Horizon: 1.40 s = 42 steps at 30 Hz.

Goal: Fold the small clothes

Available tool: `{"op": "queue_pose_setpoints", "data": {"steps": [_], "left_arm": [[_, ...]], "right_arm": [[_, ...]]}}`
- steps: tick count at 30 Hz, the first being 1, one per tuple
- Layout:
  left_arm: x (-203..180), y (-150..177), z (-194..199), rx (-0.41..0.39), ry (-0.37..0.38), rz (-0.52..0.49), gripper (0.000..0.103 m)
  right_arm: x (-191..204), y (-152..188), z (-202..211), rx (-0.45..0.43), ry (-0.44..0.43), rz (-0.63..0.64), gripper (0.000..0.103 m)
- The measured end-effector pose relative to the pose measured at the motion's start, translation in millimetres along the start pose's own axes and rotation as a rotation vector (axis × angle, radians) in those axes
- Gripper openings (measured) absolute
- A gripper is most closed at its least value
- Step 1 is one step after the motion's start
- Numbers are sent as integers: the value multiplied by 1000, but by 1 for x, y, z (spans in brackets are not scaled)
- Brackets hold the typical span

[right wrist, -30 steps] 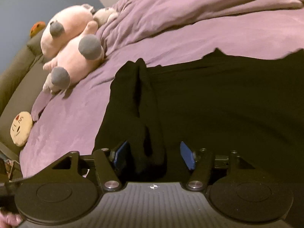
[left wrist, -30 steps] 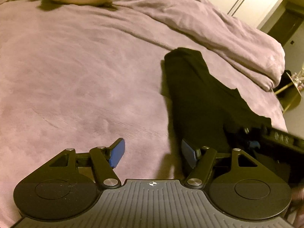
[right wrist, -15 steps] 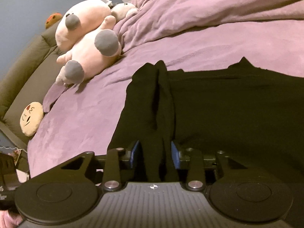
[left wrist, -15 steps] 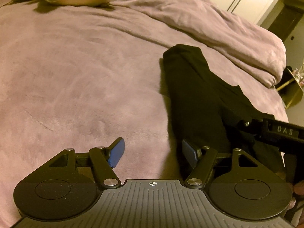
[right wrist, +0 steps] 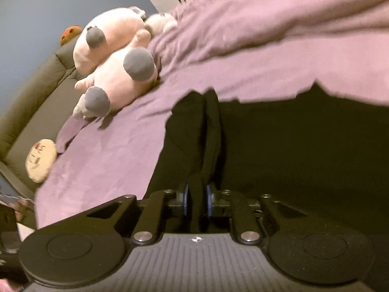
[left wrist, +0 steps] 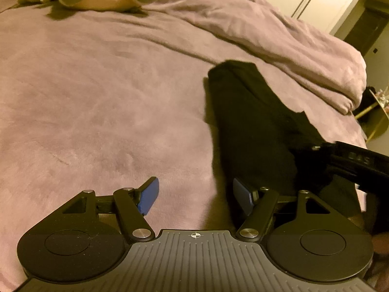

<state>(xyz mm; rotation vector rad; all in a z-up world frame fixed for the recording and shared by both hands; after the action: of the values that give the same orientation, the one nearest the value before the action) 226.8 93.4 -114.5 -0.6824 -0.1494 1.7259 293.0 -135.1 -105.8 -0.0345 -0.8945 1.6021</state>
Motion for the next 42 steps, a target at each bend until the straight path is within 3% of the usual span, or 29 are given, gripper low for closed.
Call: {"op": "queue_pose_setpoints", "data": {"steps": [3, 6, 8, 11, 13, 15, 17, 20, 22, 23, 24, 25, 30, 32, 35, 36, 38, 42], "left_arm": [[-9, 0, 5, -13, 15, -13, 73], [-26, 2, -3, 19, 23, -57, 74], [-42, 4, -11, 40, 35, -96, 74], [-60, 9, -23, 60, 22, -141, 74], [-66, 11, -27, 49, -12, -174, 74], [-66, 12, -27, 52, -18, -180, 74], [-64, 12, -25, 56, -19, -170, 74], [-63, 14, -19, 65, -31, -171, 74], [-65, 17, -17, 64, -41, -180, 74], [-66, 19, -16, 64, -50, -184, 74], [-67, 19, -15, 63, -57, -185, 74], [-69, 20, -14, 62, -60, -183, 74], [-75, 26, -11, 80, -35, -183, 75], [-77, 29, -14, 86, -25, -192, 76], [-77, 29, -16, 90, -17, -192, 76], [-76, 29, -16, 92, -8, -186, 76], [-73, 28, -17, 99, 1, -171, 76], [-74, 28, -16, 100, 3, -173, 76]], "right_arm": [[12, 8, 31, -127, 100, 35, 12], [7, 27, 63, -214, 263, 18, 12], [-6, 46, 76, -215, 355, -31, 12], [-29, 71, 77, -140, 438, -76, 13], [-45, 80, 80, -121, 387, -136, 15], [-56, 81, 90, -140, 303, -199, 23], [-65, 78, 92, -127, 210, -244, 41], [-72, 75, 85, -108, 90, -280, 49], [-72, 77, 81, -106, 89, -276, 48], [-69, 76, 80, -103, 98, -259, 43], [-66, 75, 79, -99, 117, -242, 35], [-63, 74, 79, -93, 143, -223, 11], [-59, 81, 98, -152, 300, -189, 8], [-64, 87, 101, -148, 354, -209, 8], [-74, 92, 97, -104, 272, -226, 14], [-75, 91, 101, -115, 239, -238, 19], [-82, 86, 107, -138, 180, -272, 42], [-93, 65, 103, -164, 156, -281, 50]]}}
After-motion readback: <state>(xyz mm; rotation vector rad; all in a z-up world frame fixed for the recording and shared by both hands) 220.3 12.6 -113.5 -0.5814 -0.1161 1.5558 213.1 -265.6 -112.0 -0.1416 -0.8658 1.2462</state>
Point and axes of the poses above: each gripper's, at about its wrist camera, not at the fingertips, and z roughly against the way its jaws point, x to its left, y to its underside, the point moved 3 cm from there along -z, roughly the way its jaws point, and after that the axes turned 8 degrees about x, right-handed, at the moved point
